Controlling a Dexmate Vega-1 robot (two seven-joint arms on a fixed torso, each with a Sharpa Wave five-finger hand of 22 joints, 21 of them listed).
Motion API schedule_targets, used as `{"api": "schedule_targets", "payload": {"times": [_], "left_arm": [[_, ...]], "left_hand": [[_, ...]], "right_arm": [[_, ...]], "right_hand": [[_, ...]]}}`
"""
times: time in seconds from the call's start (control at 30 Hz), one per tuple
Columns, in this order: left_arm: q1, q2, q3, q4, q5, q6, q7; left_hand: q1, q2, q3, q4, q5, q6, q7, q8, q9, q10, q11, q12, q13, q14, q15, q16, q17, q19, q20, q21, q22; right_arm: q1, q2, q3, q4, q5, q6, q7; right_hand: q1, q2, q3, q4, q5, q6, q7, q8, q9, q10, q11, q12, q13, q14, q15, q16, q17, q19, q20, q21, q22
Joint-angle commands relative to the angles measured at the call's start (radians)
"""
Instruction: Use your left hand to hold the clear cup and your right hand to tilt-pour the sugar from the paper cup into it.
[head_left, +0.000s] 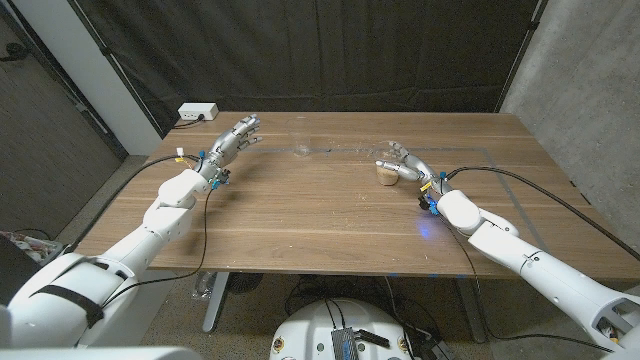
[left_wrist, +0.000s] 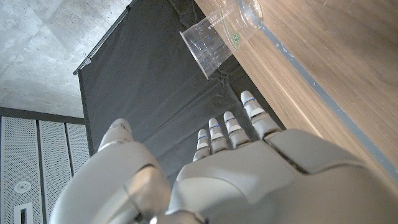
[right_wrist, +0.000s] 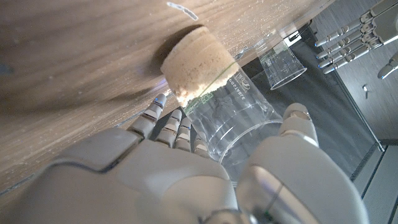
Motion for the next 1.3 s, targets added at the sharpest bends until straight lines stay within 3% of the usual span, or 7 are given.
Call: {"api": "schedule_targets", "payload": {"times": [0.03,0.3,0.53,0.9,1.3], "left_arm": [[-0.048,-0.021,0.011,0.074,0.001,-0.016,-0.035],[-0.052,-0.02,0.017,0.07,0.007,-0.01,-0.032],[-0.052,-0.018,0.019,0.061,0.012,-0.008,-0.023],[-0.043,-0.017,0.022,0.045,0.014,0.002,-0.014],[-0.028,-0.013,0.023,0.02,0.018,0.009,0.005]], "left_hand": [[0.01,0.001,-0.004,0.0,0.003,0.008,0.001,0.007,0.003,0.006,0.0,0.004,0.005,0.003,-0.041,0.004,0.006,0.001,-0.004,0.006,0.003],[0.011,0.001,-0.005,0.0,0.004,0.011,0.004,0.007,0.004,0.006,0.001,0.004,0.005,0.003,-0.039,0.004,0.006,0.001,-0.004,0.006,0.003],[0.011,0.002,-0.006,0.001,0.005,0.011,0.004,0.007,0.004,0.007,0.0,0.004,0.006,0.004,-0.037,0.004,0.006,0.001,-0.005,0.007,0.003],[0.012,0.003,-0.007,0.001,0.007,0.012,0.003,0.007,0.004,0.007,0.001,0.004,0.007,0.005,-0.039,0.005,0.006,0.003,-0.006,0.008,0.004],[0.014,0.004,-0.008,0.001,0.008,0.01,0.003,0.006,0.004,0.008,0.002,0.005,0.008,0.005,-0.039,0.004,0.006,0.004,-0.006,0.008,0.004]], "right_arm": [[-0.014,0.073,0.005,0.071,0.016,0.08,-0.108],[-0.014,0.105,-0.002,0.118,-0.007,0.14,-0.161],[-0.006,0.14,-0.008,0.179,-0.021,0.224,-0.199],[-0.021,0.15,0.002,0.172,-0.028,0.239,-0.23],[-0.033,0.159,0.021,0.181,0.003,0.291,-0.227]], "right_hand": [[0.018,0.022,0.015,-0.002,0.003,0.003,-0.023,0.015,0.009,0.004,-0.011,0.018,0.017,0.031,-0.029,0.015,0.012,0.027,-0.019,0.015,0.005],[0.046,0.058,0.028,0.0,-0.003,0.032,-0.052,0.04,0.024,0.034,-0.033,0.062,0.059,0.091,-0.062,0.047,0.045,0.068,-0.052,0.036,0.016],[0.083,0.098,0.04,-0.003,-0.011,0.07,-0.057,0.07,0.043,0.076,-0.06,0.123,0.114,0.165,-0.103,0.097,0.094,0.115,-0.087,0.058,0.029],[0.136,0.113,0.029,-0.015,-0.027,0.108,-0.06,0.103,0.066,0.092,-0.074,0.195,0.194,0.232,-0.141,0.176,0.18,0.159,-0.137,0.083,0.05],[0.18,0.122,0.016,-0.018,-0.036,0.133,-0.062,0.131,0.089,0.092,-0.082,0.253,0.267,0.249,-0.156,0.238,0.264,0.174,-0.154,0.097,0.066]]}}
